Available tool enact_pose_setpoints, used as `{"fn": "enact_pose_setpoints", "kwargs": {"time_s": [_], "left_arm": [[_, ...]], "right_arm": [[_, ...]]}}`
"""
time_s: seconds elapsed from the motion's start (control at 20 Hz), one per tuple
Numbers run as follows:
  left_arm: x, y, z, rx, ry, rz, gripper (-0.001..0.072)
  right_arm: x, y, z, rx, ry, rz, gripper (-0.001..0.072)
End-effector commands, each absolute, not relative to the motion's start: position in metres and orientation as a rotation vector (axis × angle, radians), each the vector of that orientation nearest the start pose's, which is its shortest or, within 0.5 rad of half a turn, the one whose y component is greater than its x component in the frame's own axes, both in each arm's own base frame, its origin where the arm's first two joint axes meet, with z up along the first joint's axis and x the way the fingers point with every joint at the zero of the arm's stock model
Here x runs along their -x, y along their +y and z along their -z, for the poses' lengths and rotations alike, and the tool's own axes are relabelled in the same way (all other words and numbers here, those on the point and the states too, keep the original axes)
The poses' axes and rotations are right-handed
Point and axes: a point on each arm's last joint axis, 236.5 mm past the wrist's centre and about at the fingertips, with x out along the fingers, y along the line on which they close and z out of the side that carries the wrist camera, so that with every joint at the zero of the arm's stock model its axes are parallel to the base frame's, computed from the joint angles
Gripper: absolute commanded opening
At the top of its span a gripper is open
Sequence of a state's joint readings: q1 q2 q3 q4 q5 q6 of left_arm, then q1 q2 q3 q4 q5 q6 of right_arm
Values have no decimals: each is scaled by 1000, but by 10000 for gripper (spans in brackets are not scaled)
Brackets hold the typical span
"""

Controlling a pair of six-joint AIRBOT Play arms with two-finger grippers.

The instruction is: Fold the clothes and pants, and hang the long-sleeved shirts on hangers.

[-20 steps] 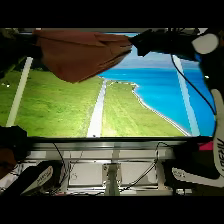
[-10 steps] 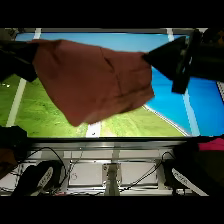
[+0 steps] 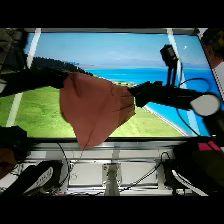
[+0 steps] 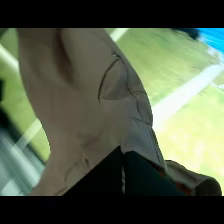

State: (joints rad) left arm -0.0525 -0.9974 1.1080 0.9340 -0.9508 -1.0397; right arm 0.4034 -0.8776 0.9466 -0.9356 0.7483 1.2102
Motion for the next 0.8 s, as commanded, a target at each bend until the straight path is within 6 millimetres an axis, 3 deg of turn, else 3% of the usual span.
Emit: {"fn": "enact_pose_setpoints", "kwargs": {"time_s": [0.0,0.15,0.35,0.65,0.7,0.75], "left_arm": [[-432,-127,-67,54,806,530,16],[-471,-126,-33,196,786,450,16],[-505,-122,-28,249,687,344,17],[-531,-121,-55,170,512,263,22],[-533,-120,-58,165,497,253,77],[-533,-119,-59,164,493,250,208]], "right_arm": [[-371,210,-89,-195,569,-521,13],[-394,202,-46,-189,599,-439,13],[-427,188,-26,-200,543,-334,13],[-453,178,-58,-210,406,-279,13],[-457,175,-66,-211,375,-267,20],[-461,170,-74,-213,338,-249,128]]}}
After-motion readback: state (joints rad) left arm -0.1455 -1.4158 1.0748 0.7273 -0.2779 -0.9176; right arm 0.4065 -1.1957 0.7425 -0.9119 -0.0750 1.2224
